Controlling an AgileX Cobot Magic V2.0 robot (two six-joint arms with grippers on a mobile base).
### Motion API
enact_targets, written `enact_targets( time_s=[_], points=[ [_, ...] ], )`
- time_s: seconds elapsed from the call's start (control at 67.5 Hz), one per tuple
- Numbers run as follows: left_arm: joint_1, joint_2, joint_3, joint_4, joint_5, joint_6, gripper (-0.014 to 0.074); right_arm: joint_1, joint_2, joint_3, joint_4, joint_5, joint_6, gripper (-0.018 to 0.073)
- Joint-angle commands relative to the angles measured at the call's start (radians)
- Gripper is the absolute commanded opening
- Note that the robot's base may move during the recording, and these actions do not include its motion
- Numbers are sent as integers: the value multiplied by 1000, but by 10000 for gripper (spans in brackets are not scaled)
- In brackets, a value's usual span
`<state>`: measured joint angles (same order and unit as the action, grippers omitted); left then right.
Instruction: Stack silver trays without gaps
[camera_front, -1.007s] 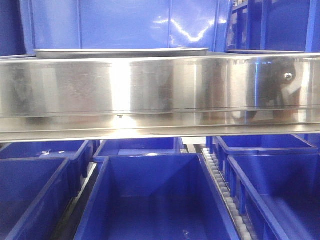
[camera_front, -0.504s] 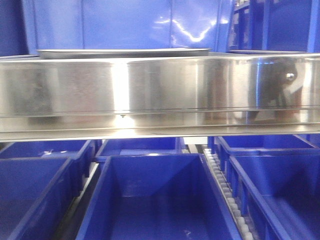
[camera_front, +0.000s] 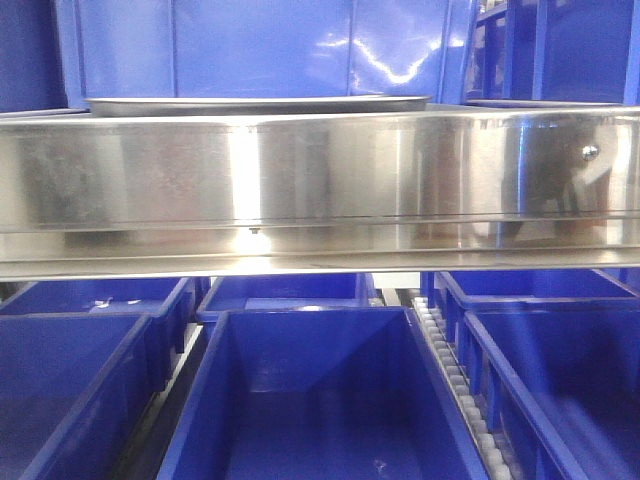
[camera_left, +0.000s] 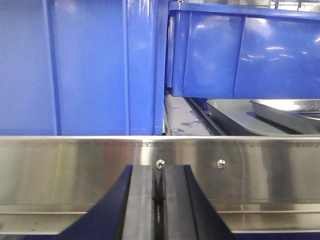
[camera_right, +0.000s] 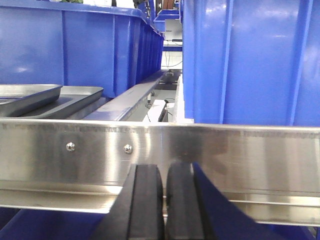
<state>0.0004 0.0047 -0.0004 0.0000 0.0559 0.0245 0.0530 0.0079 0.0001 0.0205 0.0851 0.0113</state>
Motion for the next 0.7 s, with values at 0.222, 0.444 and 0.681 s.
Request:
enact_targets(
  time_s=[0.222,0.444,0.681],
  points=[
    [4,-5,0,10,-20,-10,-9,0,-8,0,3,-24,-2,-7],
    [4,-5,0,10,-20,-10,-9,0,-8,0,3,-24,-2,-7],
    [4,-5,0,10,-20,-10,-9,0,-8,0,3,-26,-2,-7]
  ],
)
